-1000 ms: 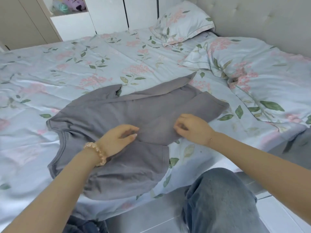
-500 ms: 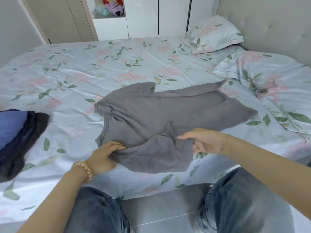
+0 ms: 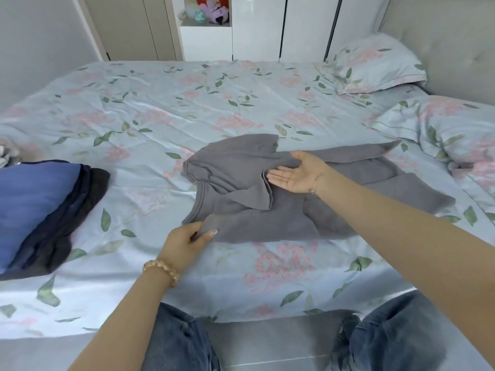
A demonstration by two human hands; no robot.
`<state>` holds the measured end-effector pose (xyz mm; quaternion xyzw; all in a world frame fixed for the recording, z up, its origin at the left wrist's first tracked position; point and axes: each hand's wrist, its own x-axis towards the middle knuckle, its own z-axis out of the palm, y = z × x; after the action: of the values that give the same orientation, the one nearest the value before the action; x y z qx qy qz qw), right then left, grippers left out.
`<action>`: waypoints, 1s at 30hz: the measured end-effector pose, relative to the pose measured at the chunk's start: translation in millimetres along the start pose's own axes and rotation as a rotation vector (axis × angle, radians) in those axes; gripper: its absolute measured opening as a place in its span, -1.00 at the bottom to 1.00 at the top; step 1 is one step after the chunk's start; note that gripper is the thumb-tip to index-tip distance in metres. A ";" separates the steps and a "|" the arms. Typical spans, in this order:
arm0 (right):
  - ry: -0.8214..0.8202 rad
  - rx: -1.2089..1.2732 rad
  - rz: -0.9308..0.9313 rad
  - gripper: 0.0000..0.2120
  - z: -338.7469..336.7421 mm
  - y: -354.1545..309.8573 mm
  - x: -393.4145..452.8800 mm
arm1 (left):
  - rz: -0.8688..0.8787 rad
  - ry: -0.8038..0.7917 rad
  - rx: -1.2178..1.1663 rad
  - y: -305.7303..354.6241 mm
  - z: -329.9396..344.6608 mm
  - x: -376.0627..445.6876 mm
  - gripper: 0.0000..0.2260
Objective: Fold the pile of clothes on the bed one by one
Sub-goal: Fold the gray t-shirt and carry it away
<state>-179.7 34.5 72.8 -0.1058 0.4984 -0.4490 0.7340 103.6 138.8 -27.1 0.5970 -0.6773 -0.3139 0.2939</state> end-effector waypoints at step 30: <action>0.171 -0.817 -0.327 -0.57 -37.2 20.3 46.6 | 0.160 -0.117 0.453 23.4 37.4 75.9 -0.68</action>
<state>-194.5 21.4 13.0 -0.4268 0.6705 -0.3326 0.5076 51.5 68.3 -30.7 0.5728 -0.7914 -0.1638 0.1365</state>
